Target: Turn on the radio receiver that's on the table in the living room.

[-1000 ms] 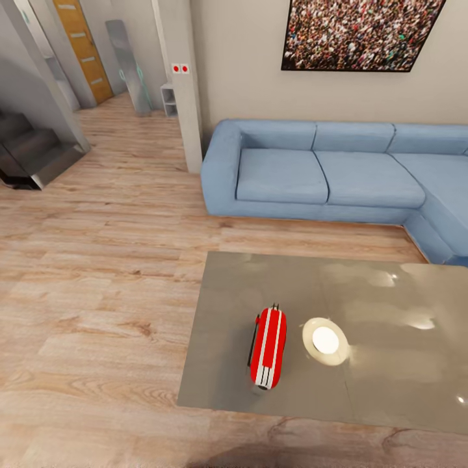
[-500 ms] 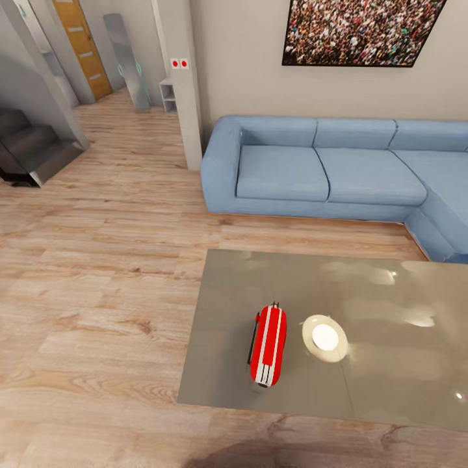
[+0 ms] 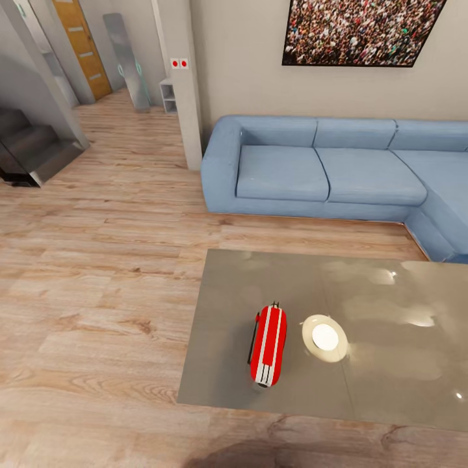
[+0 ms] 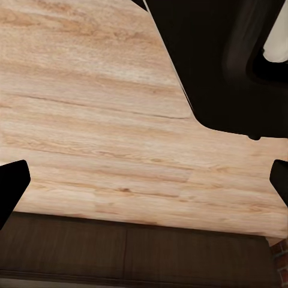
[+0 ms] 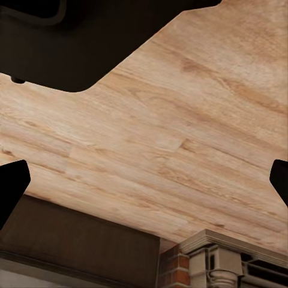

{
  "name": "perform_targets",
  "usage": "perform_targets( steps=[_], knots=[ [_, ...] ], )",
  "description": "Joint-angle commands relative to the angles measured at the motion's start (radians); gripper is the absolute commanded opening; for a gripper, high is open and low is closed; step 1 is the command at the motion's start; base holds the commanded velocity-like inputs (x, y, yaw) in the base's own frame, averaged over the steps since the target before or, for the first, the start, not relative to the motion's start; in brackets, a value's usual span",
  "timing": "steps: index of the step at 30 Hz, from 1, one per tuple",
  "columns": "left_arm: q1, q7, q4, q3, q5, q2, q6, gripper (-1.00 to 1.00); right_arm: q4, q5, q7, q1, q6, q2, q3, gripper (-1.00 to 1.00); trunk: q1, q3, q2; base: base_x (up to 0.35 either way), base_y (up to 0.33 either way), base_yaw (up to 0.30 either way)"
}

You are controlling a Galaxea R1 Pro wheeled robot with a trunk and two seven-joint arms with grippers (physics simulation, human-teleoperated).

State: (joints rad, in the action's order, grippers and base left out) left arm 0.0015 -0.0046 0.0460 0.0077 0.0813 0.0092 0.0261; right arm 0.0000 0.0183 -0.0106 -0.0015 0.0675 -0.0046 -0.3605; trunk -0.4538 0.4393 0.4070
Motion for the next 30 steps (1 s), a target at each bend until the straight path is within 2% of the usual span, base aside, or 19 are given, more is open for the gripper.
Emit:
perform_targets(
  steps=[1,17,20,23,25,26,30],
  knots=[
    [0.000,0.000,0.000,0.000,0.000,0.000,0.000,1.00,0.000,0.000,0.000,0.000,0.000,0.000,0.000,1.00,0.000,0.000,0.000,0.000,0.000,0.000],
    [0.000,0.000,0.000,-0.009,-0.007,-0.001,0.000,1.00,0.000,-0.011,0.012,0.000,-0.002,0.003,-0.007,1.00,0.000,0.000,0.000,0.000,0.000,0.000],
    [0.000,-0.006,0.021,-0.013,-0.009,-0.002,0.000,1.00,-0.011,-0.014,0.011,0.000,-0.001,0.001,-0.009,1.00,0.000,0.000,0.000,0.000,0.000,0.000],
    [0.000,-0.010,0.110,-0.012,-0.008,0.001,-0.005,1.00,-0.092,-0.014,0.011,-0.003,-0.008,0.000,-0.010,1.00,0.000,0.000,0.000,0.000,0.000,0.000],
    [0.000,-0.011,0.243,-0.010,-0.007,0.005,-0.014,1.00,-0.244,-0.014,0.011,-0.003,-0.036,-0.002,-0.010,1.00,0.000,0.000,0.000,0.000,0.000,0.000],
    [0.000,-0.011,0.276,-0.009,-0.007,0.007,-0.017,1.00,-0.282,-0.014,0.012,-0.004,-0.050,-0.002,-0.011,1.00,0.000,0.000,0.000,0.000,0.000,0.000],
    [0.000,-0.012,0.489,-0.007,-0.005,0.030,-0.059,1.00,-0.534,-0.014,0.023,-0.004,-0.200,-0.004,-0.011,1.00,0.000,0.000,0.000,0.000,0.000,0.000]
  ],
)
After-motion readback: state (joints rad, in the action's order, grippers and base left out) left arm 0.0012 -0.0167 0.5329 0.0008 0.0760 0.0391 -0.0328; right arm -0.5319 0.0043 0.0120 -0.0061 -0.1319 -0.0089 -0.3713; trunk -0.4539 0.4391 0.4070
